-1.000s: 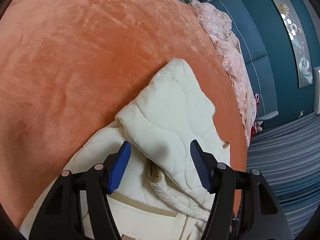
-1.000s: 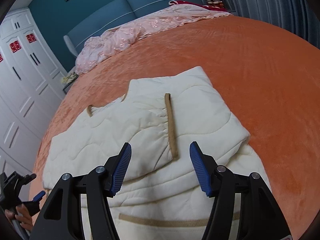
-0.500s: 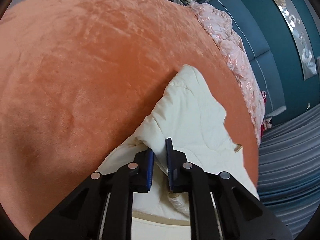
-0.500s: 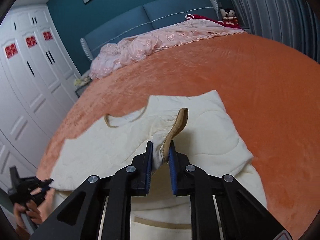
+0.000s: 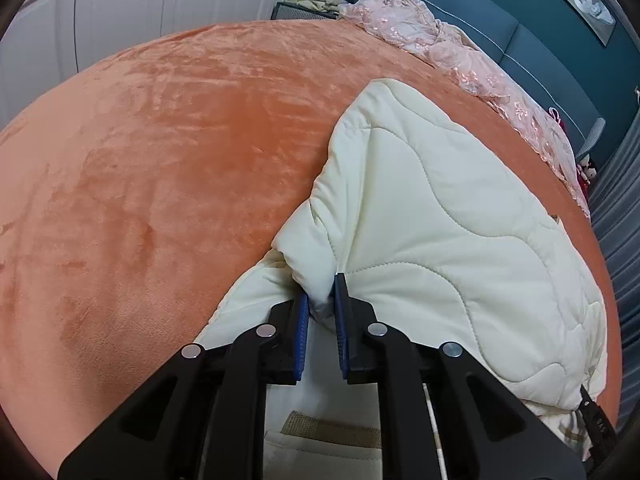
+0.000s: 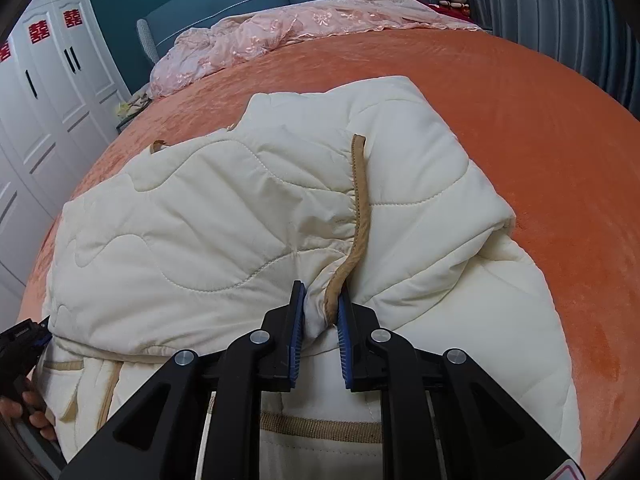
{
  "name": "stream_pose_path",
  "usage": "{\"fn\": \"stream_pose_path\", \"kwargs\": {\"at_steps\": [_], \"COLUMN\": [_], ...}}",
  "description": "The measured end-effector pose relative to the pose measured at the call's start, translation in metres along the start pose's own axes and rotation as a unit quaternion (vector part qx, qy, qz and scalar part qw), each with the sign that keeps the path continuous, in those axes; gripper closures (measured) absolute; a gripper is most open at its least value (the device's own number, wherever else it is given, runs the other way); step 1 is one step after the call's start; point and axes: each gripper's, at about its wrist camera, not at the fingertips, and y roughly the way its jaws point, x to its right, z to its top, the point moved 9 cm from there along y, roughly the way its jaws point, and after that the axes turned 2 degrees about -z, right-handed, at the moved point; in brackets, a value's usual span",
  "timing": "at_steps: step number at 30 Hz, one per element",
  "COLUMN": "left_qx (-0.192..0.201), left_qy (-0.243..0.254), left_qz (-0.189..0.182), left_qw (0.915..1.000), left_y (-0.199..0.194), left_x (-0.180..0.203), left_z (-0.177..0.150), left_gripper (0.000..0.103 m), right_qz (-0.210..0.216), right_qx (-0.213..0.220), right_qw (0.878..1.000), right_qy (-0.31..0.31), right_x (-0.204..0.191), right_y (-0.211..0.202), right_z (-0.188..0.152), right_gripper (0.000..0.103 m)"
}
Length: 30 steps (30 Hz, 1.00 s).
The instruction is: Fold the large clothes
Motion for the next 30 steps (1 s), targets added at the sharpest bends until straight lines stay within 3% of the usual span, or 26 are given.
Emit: {"fn": "stream_pose_path", "kwargs": {"at_steps": [5, 8, 12, 14, 17, 22, 30], "left_qx": [0.003, 0.003, 0.026, 0.033, 0.016, -0.035, 0.015], "left_qy": [0.036, 0.081, 0.099, 0.115, 0.143, 0.172, 0.205], "left_qz": [0.031, 0.07, 0.046, 0.03, -0.001, 0.002, 0.027], "left_qw": [0.9989, 0.9942, 0.9937, 0.9924, 0.9896, 0.9844, 0.9782], "left_y": [-0.003, -0.028, -0.065, -0.069, -0.052, 0.001, 0.024], "left_x": [0.008, 0.018, 0.043, 0.07, 0.114, 0.145, 0.141], "left_z": [0.002, 0.013, 0.036, 0.046, 0.043, 0.005, -0.023], "left_gripper": [0.09, 0.083, 0.073, 0.068, 0.057, 0.057, 0.053], "right_qz": [0.014, -0.01, -0.024, 0.003, 0.035, 0.027, 0.014], "right_qx": [0.0, 0.021, 0.085, 0.074, 0.042, -0.003, 0.015], "right_qw": [1.0, 1.0, 0.996, 0.997, 0.998, 0.995, 0.994], "right_qy": [0.013, 0.012, 0.013, 0.005, -0.031, -0.093, -0.112], "right_x": [0.003, 0.004, -0.006, -0.029, -0.07, -0.109, -0.104], "right_y": [-0.007, -0.036, -0.078, -0.074, -0.051, -0.006, 0.014], "right_z": [0.003, 0.013, 0.042, 0.052, 0.053, 0.023, -0.003], "right_gripper": [0.088, 0.079, 0.077, 0.073, 0.073, 0.073, 0.073]}}
